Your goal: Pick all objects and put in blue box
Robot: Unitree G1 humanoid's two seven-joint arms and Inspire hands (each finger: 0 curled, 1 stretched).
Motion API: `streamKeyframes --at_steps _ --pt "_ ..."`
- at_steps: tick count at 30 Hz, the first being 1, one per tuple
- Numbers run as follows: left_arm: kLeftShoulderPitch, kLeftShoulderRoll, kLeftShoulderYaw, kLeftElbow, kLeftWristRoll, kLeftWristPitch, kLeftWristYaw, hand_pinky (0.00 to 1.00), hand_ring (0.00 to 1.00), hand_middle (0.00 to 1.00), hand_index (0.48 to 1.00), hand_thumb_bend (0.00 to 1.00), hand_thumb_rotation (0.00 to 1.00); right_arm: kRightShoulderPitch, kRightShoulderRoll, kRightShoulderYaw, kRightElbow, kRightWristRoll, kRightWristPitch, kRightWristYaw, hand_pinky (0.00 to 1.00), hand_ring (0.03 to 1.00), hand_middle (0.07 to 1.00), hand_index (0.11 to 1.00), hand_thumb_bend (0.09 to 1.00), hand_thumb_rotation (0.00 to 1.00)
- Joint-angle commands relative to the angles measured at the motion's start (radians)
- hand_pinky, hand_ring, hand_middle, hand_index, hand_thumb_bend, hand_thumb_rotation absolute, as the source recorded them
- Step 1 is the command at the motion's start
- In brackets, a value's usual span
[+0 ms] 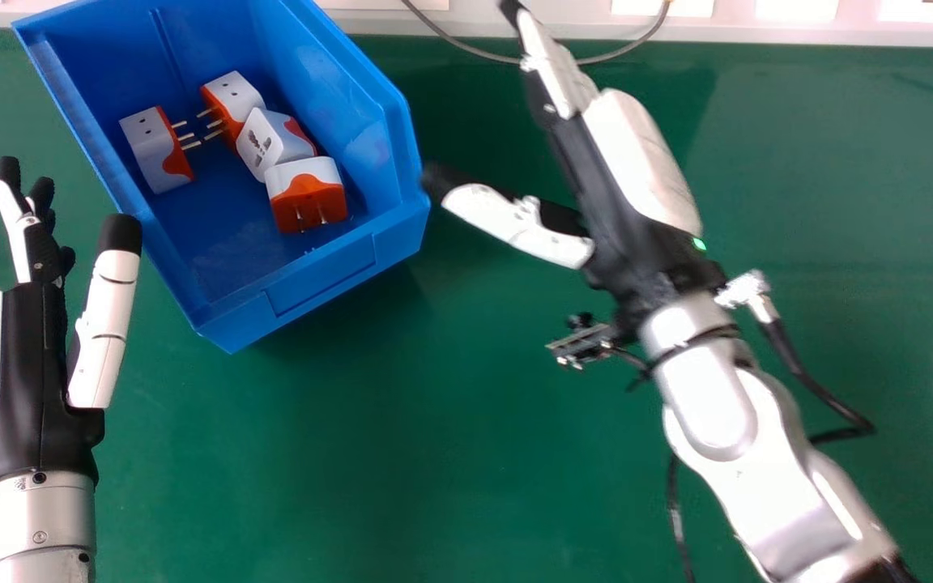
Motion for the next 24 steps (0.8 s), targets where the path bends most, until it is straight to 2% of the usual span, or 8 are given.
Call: streamKeyframes --at_steps 1,6,9,12,15,18,20,24 --pt "-0.007 0.016 0.016 -0.020 -0.018 -0.002 -0.006 0.94 1.00 1.00 1.000 0.63 1.00 0.018 -0.009 -0.040 -0.053 0.037 -0.001 0.030 0.93 1.000 1.000 1.000 0.461 0.92" --pt "-0.004 0.017 0.012 -0.031 -0.029 0.007 -0.017 0.94 1.00 1.00 1.000 0.61 1.00 0.054 0.004 -0.105 -0.038 0.161 -0.024 0.096 0.93 1.000 1.000 1.000 0.441 0.95" --pt "-0.001 0.018 0.010 -0.045 -0.027 0.016 -0.025 0.95 1.00 1.00 1.000 0.59 1.00 0.066 0.013 -0.133 -0.027 0.241 -0.030 0.149 0.96 1.000 1.000 1.000 0.411 0.99" --pt "-0.002 0.023 0.011 -0.044 -0.023 0.015 -0.027 0.95 1.00 1.00 1.000 0.60 1.00 0.059 0.017 -0.160 -0.007 0.302 -0.030 0.193 0.98 1.000 1.000 1.000 0.413 1.00" --pt "-0.020 0.033 0.012 -0.028 -0.025 0.013 -0.027 0.95 1.00 1.00 1.000 0.61 1.00 0.037 0.015 -0.202 0.005 0.368 -0.005 0.234 0.99 1.000 1.000 1.000 0.402 1.00" --pt "-0.050 0.042 0.010 0.007 -0.029 0.009 -0.025 0.95 1.00 1.00 1.000 0.61 1.00 0.024 0.018 -0.233 -0.007 0.406 0.035 0.253 1.00 1.000 1.000 1.000 0.392 1.00" --pt "-0.069 0.043 0.009 0.028 -0.033 0.004 -0.022 0.95 1.00 1.00 1.000 0.61 1.00 0.015 0.009 -0.245 -0.014 0.405 0.056 0.256 1.00 1.000 1.000 1.000 0.392 1.00" --pt "-0.087 0.046 0.010 0.057 -0.035 -0.009 -0.021 0.95 1.00 1.00 1.000 0.57 1.00 0.001 -0.024 -0.255 -0.001 0.371 0.068 0.255 0.97 1.000 1.000 1.000 0.375 1.00"
